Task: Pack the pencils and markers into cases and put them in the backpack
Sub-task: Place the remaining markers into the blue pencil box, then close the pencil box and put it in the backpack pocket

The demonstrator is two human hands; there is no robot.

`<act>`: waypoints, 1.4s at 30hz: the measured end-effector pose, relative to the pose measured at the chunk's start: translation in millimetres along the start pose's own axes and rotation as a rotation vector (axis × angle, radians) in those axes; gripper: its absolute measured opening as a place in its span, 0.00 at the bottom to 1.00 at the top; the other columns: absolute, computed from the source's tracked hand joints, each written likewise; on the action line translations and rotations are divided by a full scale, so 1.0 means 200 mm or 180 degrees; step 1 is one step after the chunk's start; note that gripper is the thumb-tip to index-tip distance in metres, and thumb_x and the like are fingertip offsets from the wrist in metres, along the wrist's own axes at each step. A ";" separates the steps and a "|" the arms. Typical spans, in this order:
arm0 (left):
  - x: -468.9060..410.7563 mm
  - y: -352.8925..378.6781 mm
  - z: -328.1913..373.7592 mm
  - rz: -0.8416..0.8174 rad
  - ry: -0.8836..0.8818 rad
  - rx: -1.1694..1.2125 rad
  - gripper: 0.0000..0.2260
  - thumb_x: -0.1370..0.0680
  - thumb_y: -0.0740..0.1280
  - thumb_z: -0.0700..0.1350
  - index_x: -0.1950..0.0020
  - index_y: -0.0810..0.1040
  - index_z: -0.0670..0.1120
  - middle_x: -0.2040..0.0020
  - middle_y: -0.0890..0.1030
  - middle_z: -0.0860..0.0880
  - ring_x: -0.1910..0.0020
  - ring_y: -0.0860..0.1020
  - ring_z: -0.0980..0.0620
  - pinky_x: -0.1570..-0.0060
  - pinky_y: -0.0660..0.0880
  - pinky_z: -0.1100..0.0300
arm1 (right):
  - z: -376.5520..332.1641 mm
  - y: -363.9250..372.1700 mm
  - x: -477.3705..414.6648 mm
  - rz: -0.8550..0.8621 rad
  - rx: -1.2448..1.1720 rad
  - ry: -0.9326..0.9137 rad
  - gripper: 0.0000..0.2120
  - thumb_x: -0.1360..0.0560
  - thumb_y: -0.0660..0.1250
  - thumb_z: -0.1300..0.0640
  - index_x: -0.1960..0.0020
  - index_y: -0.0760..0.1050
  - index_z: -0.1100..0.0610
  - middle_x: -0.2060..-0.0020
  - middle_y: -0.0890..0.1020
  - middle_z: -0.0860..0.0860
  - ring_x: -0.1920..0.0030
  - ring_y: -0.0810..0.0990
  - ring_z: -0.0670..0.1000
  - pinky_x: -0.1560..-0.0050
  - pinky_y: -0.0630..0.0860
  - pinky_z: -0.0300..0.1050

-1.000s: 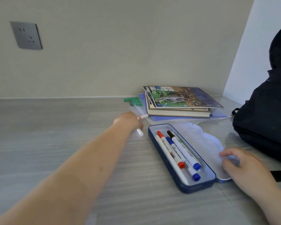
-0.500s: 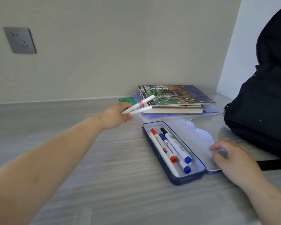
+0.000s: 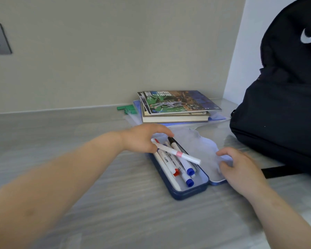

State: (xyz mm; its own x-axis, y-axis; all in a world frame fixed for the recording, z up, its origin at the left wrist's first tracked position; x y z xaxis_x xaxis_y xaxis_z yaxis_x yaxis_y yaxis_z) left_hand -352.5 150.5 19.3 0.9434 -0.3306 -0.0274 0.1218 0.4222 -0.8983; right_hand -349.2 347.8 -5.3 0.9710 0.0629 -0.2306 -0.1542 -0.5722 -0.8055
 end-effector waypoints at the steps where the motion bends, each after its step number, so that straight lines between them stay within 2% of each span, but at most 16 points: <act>1: 0.01 0.00 -0.03 -0.0038 -0.0086 0.0159 0.23 0.30 0.65 0.38 0.38 0.70 0.54 0.39 0.70 0.54 0.38 0.66 0.58 0.41 0.59 0.70 | 0.00 0.00 0.00 -0.0008 -0.0010 0.0011 0.15 0.27 0.60 0.63 0.42 0.74 0.54 0.40 0.77 0.54 0.39 0.71 0.56 0.42 0.67 0.46; 3: 0.03 0.03 -0.07 -0.0191 -0.0233 0.0338 0.22 0.31 0.68 0.44 0.39 0.71 0.54 0.42 0.71 0.56 0.39 0.69 0.57 0.46 0.65 0.70 | 0.02 0.00 -0.01 0.0014 -0.0012 0.0079 0.16 0.27 0.59 0.63 0.42 0.73 0.55 0.41 0.78 0.54 0.40 0.72 0.56 0.43 0.68 0.47; 6: 0.05 0.07 -0.12 -0.0174 -0.0255 0.0410 0.16 0.28 0.70 0.45 0.41 0.75 0.50 0.43 0.74 0.54 0.40 0.71 0.55 0.50 0.63 0.78 | 0.05 -0.04 -0.01 0.0217 0.0092 0.0289 0.15 0.27 0.60 0.61 0.41 0.73 0.56 0.44 0.79 0.55 0.40 0.71 0.58 0.44 0.68 0.48; 10: 0.06 0.10 -0.05 -0.0025 0.0234 0.0224 0.18 0.30 0.65 0.53 0.46 0.79 0.45 0.53 0.75 0.56 0.49 0.74 0.58 0.44 0.68 0.65 | 0.06 -0.05 -0.01 0.0297 0.0166 0.0295 0.14 0.28 0.58 0.65 0.44 0.75 0.58 0.49 0.81 0.56 0.48 0.74 0.58 0.52 0.69 0.47; 12: 0.09 0.09 -0.01 0.0058 0.0390 0.0159 0.21 0.31 0.63 0.57 0.48 0.80 0.45 0.58 0.74 0.62 0.55 0.73 0.65 0.47 0.69 0.65 | 0.06 -0.03 -0.02 0.0199 -0.0088 0.0287 0.17 0.28 0.56 0.68 0.46 0.76 0.57 0.53 0.81 0.56 0.52 0.74 0.57 0.58 0.67 0.44; 14: 0.14 0.08 -0.02 0.0189 0.0430 0.0010 0.26 0.34 0.58 0.63 0.48 0.80 0.47 0.57 0.76 0.61 0.55 0.73 0.64 0.46 0.70 0.63 | 0.01 -0.03 -0.03 0.0137 -0.0291 0.0176 0.19 0.28 0.54 0.70 0.46 0.77 0.58 0.53 0.80 0.55 0.53 0.74 0.56 0.59 0.66 0.43; 17: 0.24 0.06 -0.07 0.0305 0.0218 -0.0560 0.30 0.36 0.52 0.67 0.44 0.78 0.54 0.46 0.79 0.56 0.44 0.73 0.55 0.42 0.68 0.59 | -0.11 -0.04 -0.06 0.0182 -0.0393 -0.0126 0.19 0.26 0.53 0.71 0.44 0.77 0.59 0.48 0.80 0.56 0.53 0.71 0.52 0.55 0.66 0.40; 20: 0.39 0.03 -0.02 0.0634 0.0558 -0.0911 0.33 0.36 0.47 0.75 0.45 0.77 0.59 0.46 0.81 0.56 0.47 0.72 0.61 0.52 0.61 0.73 | -0.27 0.01 -0.10 0.0160 -0.0512 -0.0402 0.17 0.25 0.55 0.69 0.45 0.78 0.59 0.45 0.81 0.56 0.51 0.75 0.54 0.52 0.66 0.39; 24: 0.57 -0.02 -0.04 0.0945 0.0676 -0.0792 0.27 0.33 0.49 0.73 0.48 0.76 0.59 0.57 0.84 0.53 0.53 0.71 0.57 0.58 0.61 0.74 | -0.53 0.12 -0.14 0.0167 -0.0834 -0.0803 0.15 0.25 0.57 0.69 0.45 0.78 0.61 0.45 0.82 0.57 0.45 0.78 0.56 0.50 0.68 0.38; 26: 0.61 -0.05 -0.09 0.0941 0.0322 -0.0871 0.27 0.34 0.51 0.73 0.48 0.78 0.60 0.56 0.83 0.55 0.54 0.73 0.57 0.58 0.62 0.74 | -0.65 0.18 -0.15 0.0159 -0.1008 -0.0918 0.15 0.25 0.57 0.69 0.45 0.78 0.61 0.45 0.82 0.57 0.44 0.78 0.56 0.47 0.70 0.41; 29: 0.66 -0.12 -0.24 0.0987 -0.0420 -0.0988 0.14 0.27 0.61 0.60 0.44 0.77 0.60 0.59 0.75 0.61 0.53 0.72 0.53 0.54 0.65 0.66 | -0.80 0.27 -0.19 0.0076 -0.1221 -0.1014 0.15 0.26 0.57 0.70 0.45 0.78 0.63 0.46 0.82 0.59 0.46 0.78 0.56 0.48 0.70 0.40; 32: 0.67 -0.14 -0.30 0.1126 -0.0590 -0.0919 0.14 0.26 0.62 0.57 0.42 0.76 0.58 0.54 0.76 0.54 0.48 0.74 0.49 0.49 0.68 0.62 | -0.88 0.33 -0.24 -0.0095 -0.1498 -0.1037 0.15 0.26 0.56 0.72 0.45 0.77 0.64 0.46 0.81 0.60 0.52 0.75 0.50 0.50 0.68 0.38; 35: 0.69 -0.14 -0.31 0.1199 -0.0474 -0.0642 0.29 0.36 0.56 0.66 0.42 0.77 0.55 0.48 0.79 0.58 0.47 0.73 0.57 0.45 0.65 0.64 | -0.90 0.35 -0.26 -0.0181 -0.1600 -0.1083 0.16 0.26 0.56 0.73 0.45 0.78 0.65 0.49 0.81 0.57 0.53 0.74 0.48 0.56 0.69 0.33; 37: 0.70 -0.17 -0.34 0.1412 -0.0314 -0.0193 0.27 0.40 0.57 0.66 0.49 0.80 0.55 0.56 0.78 0.70 0.52 0.73 0.65 0.45 0.67 0.67 | -0.91 0.35 -0.26 -0.0220 -0.1660 -0.1126 0.16 0.26 0.56 0.73 0.46 0.78 0.65 0.53 0.79 0.54 0.58 0.75 0.46 0.63 0.69 0.21; 40: 0.75 -0.23 -0.36 0.1626 -0.0281 0.0255 0.07 0.33 0.69 0.53 0.57 0.78 0.64 0.58 0.71 0.83 0.54 0.70 0.78 0.51 0.65 0.81 | -0.93 0.31 -0.24 -0.0275 -0.1809 -0.1218 0.16 0.27 0.57 0.74 0.47 0.78 0.65 0.55 0.78 0.52 0.61 0.73 0.38 0.64 0.68 0.16; 42: 0.82 -0.34 -0.39 0.2097 -0.0321 0.0517 0.19 0.29 0.69 0.40 0.66 0.78 0.67 0.60 0.75 0.79 0.55 0.71 0.78 0.54 0.61 0.86 | -0.95 0.28 -0.20 -0.0370 -0.1855 -0.1341 0.16 0.28 0.57 0.74 0.47 0.78 0.63 0.56 0.78 0.50 0.61 0.73 0.38 0.63 0.69 0.17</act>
State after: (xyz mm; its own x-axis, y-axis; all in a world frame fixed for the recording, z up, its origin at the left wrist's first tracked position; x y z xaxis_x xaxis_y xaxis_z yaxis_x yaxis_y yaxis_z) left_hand -230.3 2.4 41.3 0.8596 0.1155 -0.4977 -0.4501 0.6321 -0.6308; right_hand -361.0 157.6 63.5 0.8044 0.3920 -0.4464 0.1821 -0.8779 -0.4429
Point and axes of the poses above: each hand's wrist, its own x-axis away from the middle knuckle, its own y-axis out of the palm, z = x × y, the point moved 10 cm from there along -x, towards the middle knuckle
